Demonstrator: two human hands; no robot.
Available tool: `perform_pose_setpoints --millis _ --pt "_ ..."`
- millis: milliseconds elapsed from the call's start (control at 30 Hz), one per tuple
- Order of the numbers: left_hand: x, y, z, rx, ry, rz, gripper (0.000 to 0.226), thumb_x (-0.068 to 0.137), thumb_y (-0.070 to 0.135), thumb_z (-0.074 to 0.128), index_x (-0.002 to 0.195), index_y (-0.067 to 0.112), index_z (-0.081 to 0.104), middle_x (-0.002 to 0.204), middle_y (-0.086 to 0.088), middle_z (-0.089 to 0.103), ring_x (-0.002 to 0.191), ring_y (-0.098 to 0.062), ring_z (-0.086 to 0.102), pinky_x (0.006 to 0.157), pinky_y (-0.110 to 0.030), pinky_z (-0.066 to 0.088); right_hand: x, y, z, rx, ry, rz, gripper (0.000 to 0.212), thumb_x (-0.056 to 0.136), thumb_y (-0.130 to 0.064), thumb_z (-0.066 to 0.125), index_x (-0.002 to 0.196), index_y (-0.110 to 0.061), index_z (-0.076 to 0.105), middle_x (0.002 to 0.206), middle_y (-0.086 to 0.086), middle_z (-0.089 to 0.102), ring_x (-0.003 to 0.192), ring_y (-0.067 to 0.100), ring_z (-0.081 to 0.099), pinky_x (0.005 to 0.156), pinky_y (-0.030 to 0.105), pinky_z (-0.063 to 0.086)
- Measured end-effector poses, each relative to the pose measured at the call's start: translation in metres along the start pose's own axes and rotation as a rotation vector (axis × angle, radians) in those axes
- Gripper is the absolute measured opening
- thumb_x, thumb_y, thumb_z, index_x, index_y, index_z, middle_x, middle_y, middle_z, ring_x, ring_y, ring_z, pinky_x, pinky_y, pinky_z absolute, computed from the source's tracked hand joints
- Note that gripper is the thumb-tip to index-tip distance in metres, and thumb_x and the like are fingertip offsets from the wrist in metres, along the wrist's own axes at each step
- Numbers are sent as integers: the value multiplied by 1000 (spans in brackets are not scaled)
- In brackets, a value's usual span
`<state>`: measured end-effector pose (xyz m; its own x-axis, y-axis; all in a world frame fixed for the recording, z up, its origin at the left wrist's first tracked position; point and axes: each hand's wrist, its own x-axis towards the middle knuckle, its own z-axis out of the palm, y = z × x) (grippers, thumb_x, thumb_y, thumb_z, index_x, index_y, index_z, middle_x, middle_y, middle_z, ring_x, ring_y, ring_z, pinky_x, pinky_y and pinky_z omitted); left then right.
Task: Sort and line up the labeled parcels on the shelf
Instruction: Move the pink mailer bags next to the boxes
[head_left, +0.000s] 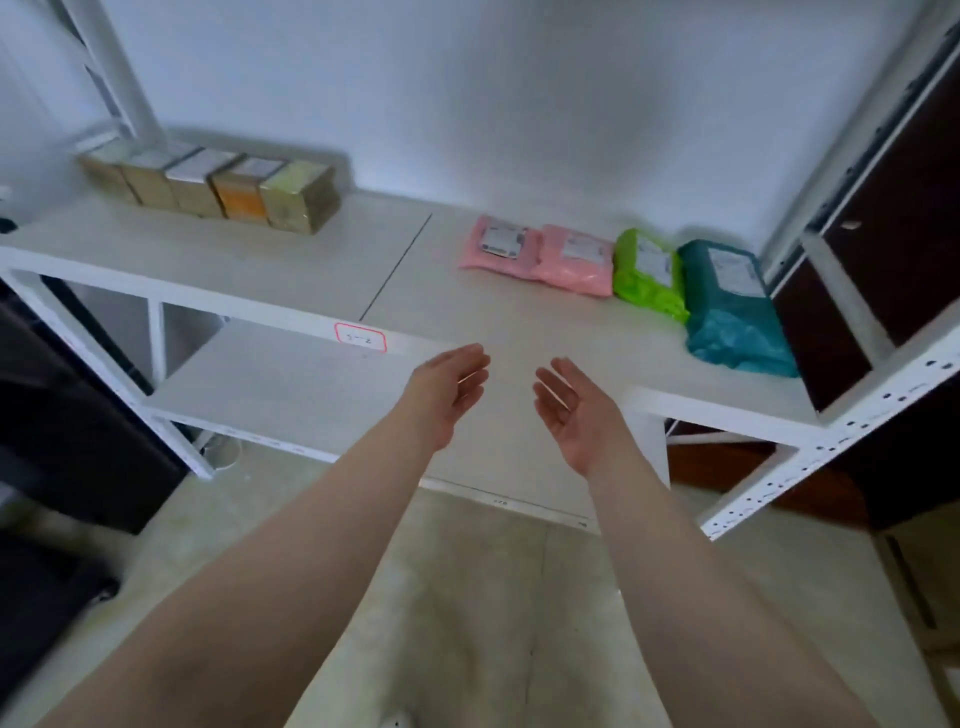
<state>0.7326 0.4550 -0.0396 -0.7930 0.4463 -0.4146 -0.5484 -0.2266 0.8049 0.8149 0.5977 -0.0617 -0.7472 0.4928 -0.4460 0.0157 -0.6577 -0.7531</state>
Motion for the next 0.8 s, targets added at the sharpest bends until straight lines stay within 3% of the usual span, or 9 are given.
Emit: perform_pose_setpoints --millis 200,433,567,667,733,800 --pt "52 66 -38 26 5 15 17 89 17 66 106 15 66 93 1 69 86 -11 63 75 -20 51 45 1 89 2 62 0 14 90 -28 69 99 -16 66 99 5 70 86 18 65 80 26 54" --pt "129 102 -42 82 3 0 10 85 27 71 89 21 65 105 -4 64 98 -17 59 99 -33 48 116 -13 138 -1 218 -3 12 89 -28 71 92 -17 65 104 8 65 84 19 62 82 28 54" --pt "184 121 -40 169 15 -5 26 83 34 72 100 17 62 113 -5 59 107 -20 56 100 -34 45 164 -20 153 13 296 1 23 86 -29 74 87 -12 60 93 8 62 74 17 58 80 28 54" --pt "226 136 -36 219 21 -30 36 82 36 72 110 17 58 115 -5 57 110 -21 54 101 -35 43 202 -27 163 52 362 -13 26 83 -29 77 82 -13 56 76 4 53 59 14 50 54 21 51" --pt "249 143 -31 242 22 -53 42 82 37 73 115 14 58 114 -5 56 109 -21 53 101 -36 43 222 -33 170 47 404 -18 20 85 -28 75 86 -16 58 75 1 52 58 12 49 39 17 45" --pt "270 148 -24 262 10 -74 49 82 35 73 122 12 58 114 -6 54 110 -22 52 104 -37 41 238 -37 174 74 416 -37 19 91 -24 68 106 -16 61 92 1 61 74 15 58 47 20 52"
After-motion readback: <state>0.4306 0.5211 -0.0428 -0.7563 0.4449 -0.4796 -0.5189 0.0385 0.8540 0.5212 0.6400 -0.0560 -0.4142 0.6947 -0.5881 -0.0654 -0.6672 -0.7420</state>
